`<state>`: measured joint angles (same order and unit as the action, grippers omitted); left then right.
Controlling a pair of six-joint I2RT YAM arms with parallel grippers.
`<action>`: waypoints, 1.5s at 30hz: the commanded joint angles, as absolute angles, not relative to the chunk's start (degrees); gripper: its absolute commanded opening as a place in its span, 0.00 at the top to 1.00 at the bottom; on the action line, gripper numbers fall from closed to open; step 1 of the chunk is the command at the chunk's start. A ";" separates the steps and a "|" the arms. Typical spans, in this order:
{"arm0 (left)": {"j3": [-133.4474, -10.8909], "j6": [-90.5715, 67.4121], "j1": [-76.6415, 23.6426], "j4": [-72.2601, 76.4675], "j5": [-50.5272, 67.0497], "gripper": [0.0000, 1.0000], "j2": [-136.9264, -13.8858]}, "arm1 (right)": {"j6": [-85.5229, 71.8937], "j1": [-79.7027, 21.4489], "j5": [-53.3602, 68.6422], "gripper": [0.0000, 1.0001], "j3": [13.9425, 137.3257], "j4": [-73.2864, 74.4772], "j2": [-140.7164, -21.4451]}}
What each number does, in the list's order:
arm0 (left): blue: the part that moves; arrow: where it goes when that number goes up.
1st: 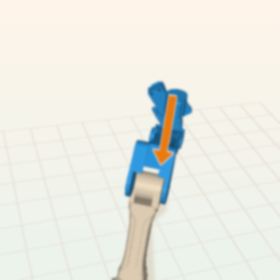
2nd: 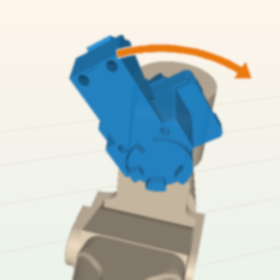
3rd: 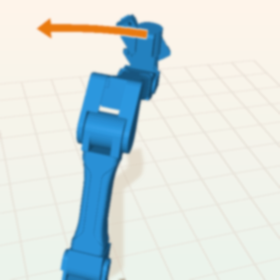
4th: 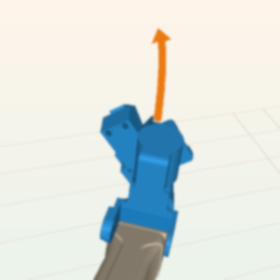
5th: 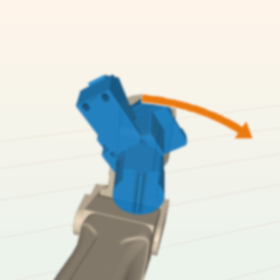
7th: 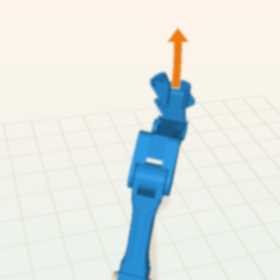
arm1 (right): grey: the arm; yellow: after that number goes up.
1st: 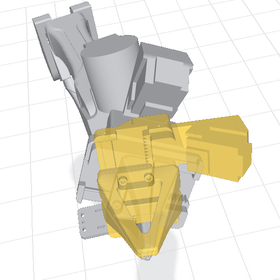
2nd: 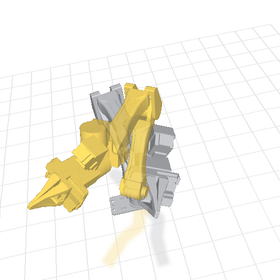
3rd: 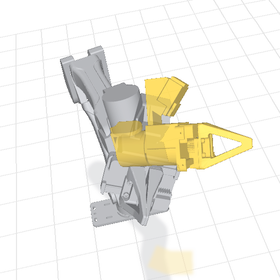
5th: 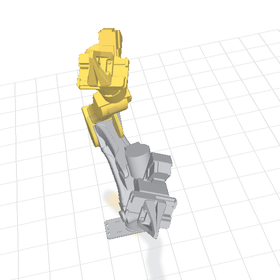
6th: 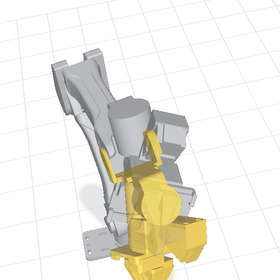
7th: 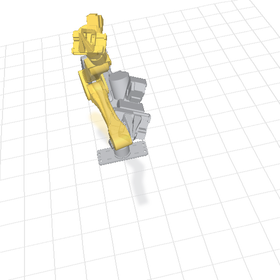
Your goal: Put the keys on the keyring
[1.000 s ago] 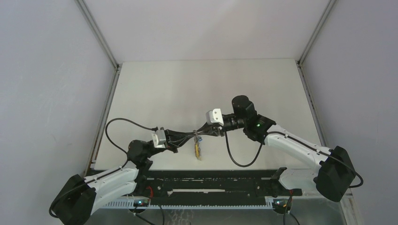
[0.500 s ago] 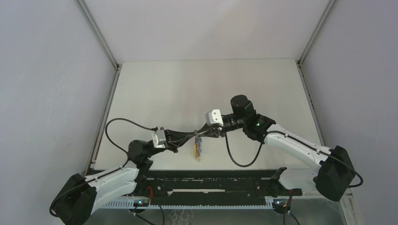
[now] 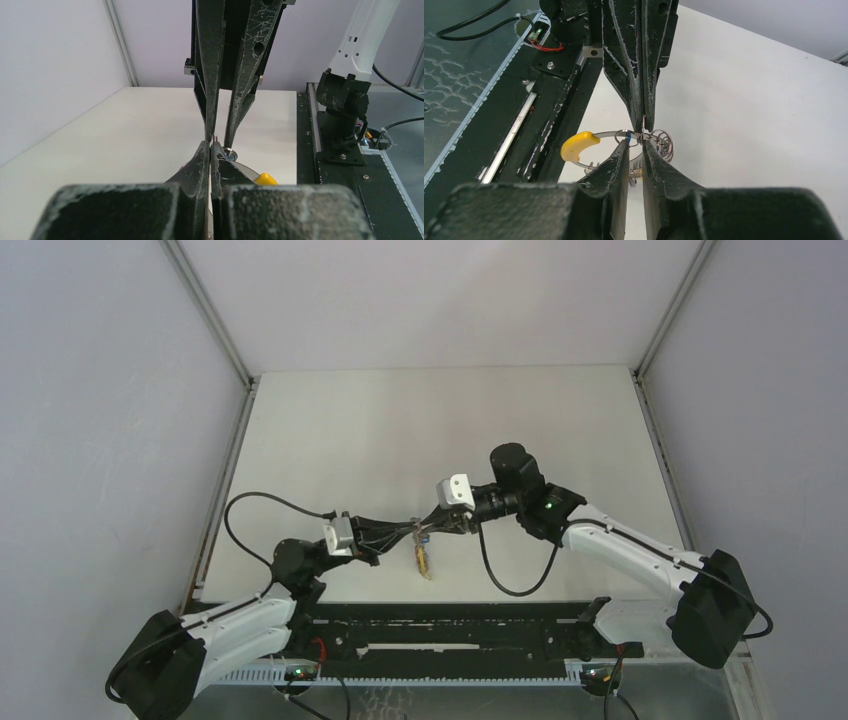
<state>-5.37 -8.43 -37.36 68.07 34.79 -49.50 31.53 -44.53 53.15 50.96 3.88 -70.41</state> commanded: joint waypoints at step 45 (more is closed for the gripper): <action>-8.72 -6.90 -37.35 71.48 31.75 0.62 -54.20 | 37.19 -58.26 5.22 1.00 94.49 66.89 -88.61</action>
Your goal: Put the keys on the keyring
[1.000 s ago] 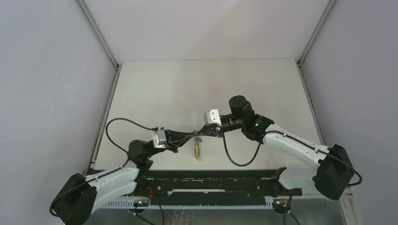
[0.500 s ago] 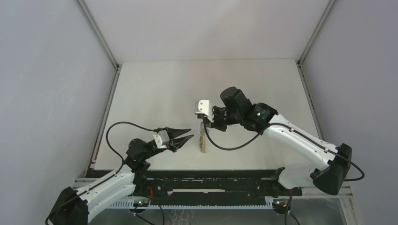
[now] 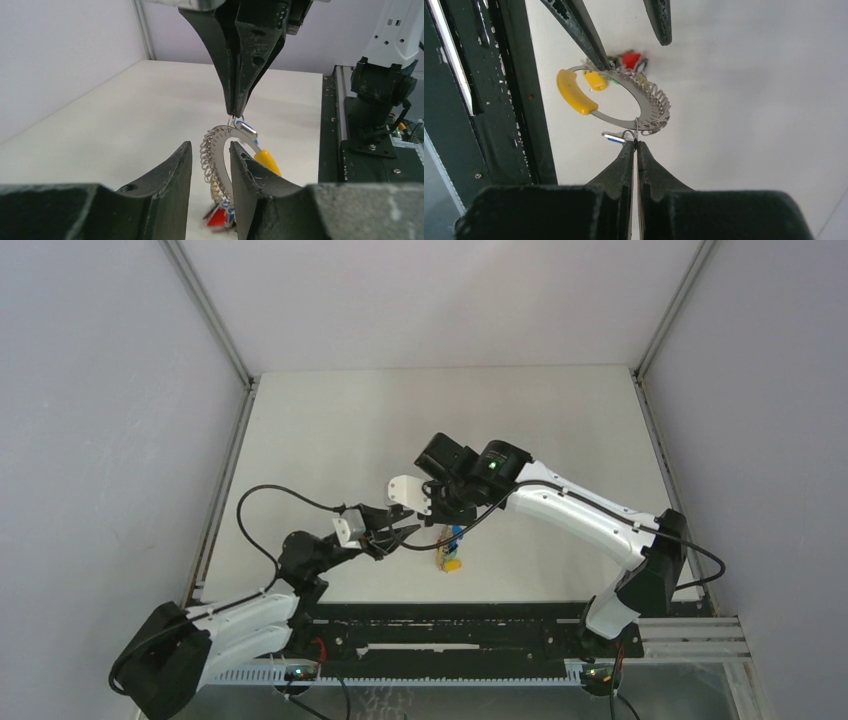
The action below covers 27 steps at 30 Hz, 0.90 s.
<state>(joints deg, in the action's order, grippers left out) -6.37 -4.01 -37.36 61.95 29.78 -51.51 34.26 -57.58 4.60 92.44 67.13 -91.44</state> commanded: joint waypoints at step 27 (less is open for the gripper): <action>-14.00 -9.15 -39.72 80.07 37.40 0.72 -71.67 | 39.19 -58.21 9.99 1.00 92.65 62.65 -87.51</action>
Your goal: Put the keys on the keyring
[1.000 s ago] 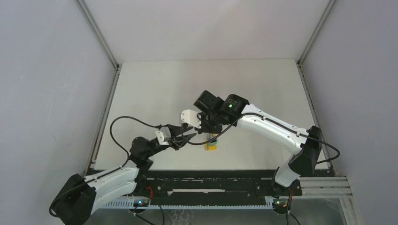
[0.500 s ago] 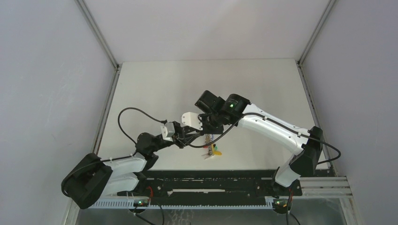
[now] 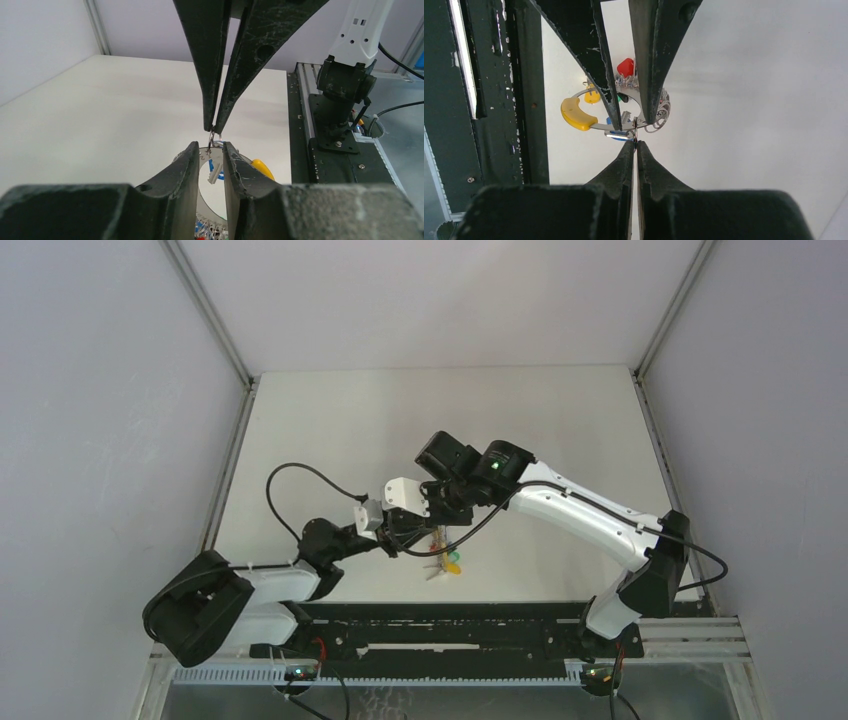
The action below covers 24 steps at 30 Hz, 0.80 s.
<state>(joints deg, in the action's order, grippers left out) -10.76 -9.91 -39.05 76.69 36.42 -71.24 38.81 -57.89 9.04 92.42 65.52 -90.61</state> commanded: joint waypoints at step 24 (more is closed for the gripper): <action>-12.66 -8.02 -39.99 80.25 34.80 1.00 -69.29 | 33.50 -56.58 11.39 0.98 88.45 57.35 -82.72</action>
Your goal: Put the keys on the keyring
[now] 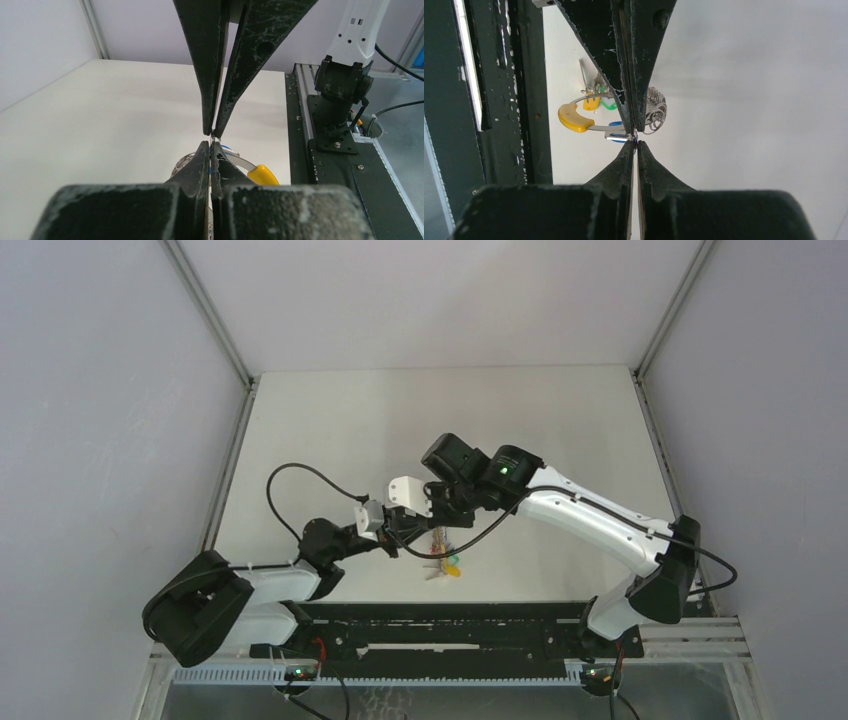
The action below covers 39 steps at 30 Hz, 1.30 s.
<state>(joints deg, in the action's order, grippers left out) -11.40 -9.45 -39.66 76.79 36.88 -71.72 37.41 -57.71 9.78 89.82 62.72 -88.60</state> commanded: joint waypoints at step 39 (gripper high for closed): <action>-10.72 -9.64 -39.99 83.23 32.18 1.00 -64.51 | 12.36 -40.08 41.55 0.76 53.26 9.13 -65.13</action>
